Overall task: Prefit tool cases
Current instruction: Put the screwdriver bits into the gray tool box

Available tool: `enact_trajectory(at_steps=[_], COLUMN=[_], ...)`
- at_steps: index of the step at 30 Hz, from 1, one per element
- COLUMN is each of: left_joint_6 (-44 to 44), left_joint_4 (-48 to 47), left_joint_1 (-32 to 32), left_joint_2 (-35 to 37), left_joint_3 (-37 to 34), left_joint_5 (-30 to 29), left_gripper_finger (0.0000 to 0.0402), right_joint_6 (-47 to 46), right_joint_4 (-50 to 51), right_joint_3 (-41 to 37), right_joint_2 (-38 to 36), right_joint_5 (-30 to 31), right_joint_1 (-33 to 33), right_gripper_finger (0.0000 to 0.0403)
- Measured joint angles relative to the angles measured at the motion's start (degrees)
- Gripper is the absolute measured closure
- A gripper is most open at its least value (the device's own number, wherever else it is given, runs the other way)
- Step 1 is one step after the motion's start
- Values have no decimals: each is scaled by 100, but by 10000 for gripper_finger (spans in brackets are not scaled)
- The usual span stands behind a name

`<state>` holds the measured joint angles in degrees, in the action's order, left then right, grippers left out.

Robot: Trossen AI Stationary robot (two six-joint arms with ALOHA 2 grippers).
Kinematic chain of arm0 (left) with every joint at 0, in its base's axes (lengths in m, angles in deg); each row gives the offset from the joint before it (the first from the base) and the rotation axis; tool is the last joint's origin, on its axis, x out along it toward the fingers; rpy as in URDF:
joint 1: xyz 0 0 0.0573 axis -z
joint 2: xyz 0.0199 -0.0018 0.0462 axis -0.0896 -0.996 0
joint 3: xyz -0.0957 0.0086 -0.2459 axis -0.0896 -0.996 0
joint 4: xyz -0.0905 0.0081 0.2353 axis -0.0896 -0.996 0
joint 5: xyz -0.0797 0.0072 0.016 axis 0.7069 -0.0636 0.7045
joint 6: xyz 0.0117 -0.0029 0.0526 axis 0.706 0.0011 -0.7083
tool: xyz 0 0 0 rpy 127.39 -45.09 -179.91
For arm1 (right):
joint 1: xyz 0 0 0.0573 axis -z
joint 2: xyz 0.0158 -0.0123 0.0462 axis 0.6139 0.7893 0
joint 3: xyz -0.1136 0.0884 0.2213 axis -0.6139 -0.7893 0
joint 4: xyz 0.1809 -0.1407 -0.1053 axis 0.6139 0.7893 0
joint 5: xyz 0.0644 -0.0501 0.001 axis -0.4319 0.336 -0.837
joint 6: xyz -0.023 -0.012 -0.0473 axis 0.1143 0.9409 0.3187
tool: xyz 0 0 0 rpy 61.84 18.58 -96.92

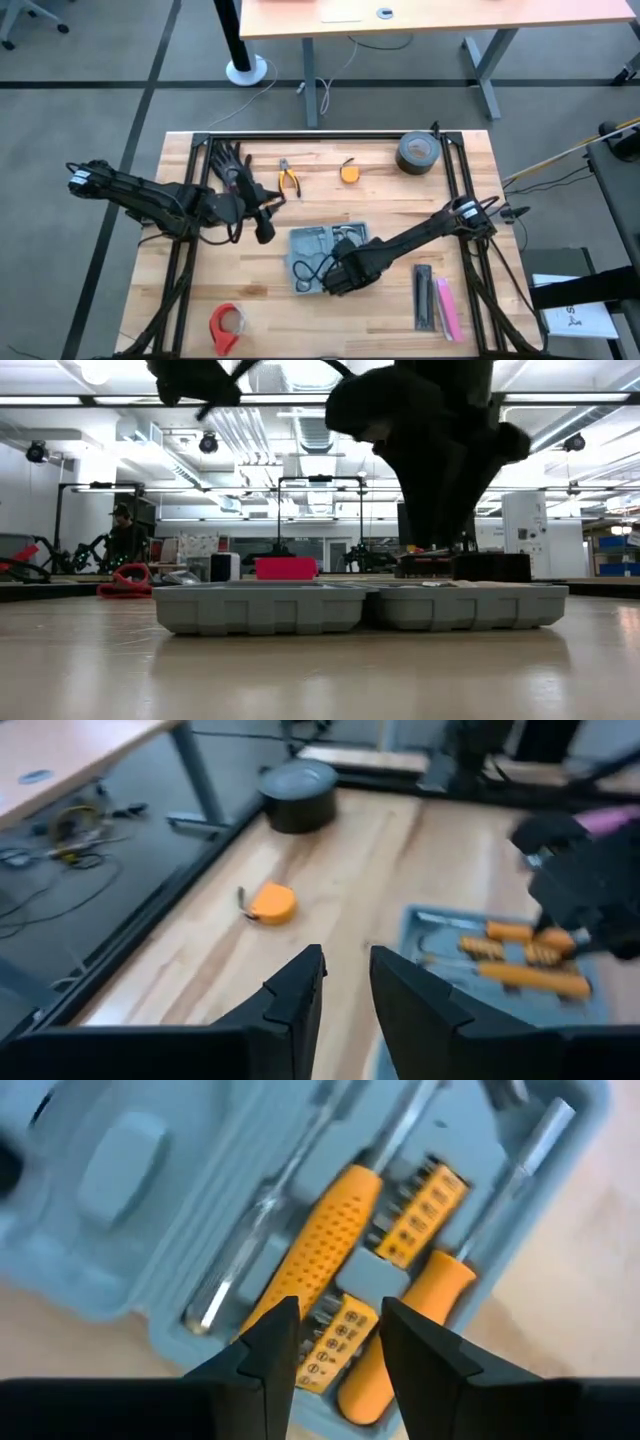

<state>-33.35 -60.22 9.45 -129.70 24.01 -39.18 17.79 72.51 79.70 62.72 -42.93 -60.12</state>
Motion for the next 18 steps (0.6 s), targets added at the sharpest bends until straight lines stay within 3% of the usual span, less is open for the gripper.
enact_trajectory(at_steps=[9,18], left_joint_6=[-342,131], left_joint_4=[-211,-191], left_joint_1=[0,0], left_joint_2=[110,157], left_joint_3=[33,153], left_joint_5=[762,770], left_gripper_finger=[317,325], right_joint_6=[1817,3082], right_joint_4=[-24,-61], right_joint_3=[-70,-118], right_joint_2=[0,-11], right_joint_5=[-634,-696], right_joint_1=[-92,-186], right_gripper_finger=[266,285])
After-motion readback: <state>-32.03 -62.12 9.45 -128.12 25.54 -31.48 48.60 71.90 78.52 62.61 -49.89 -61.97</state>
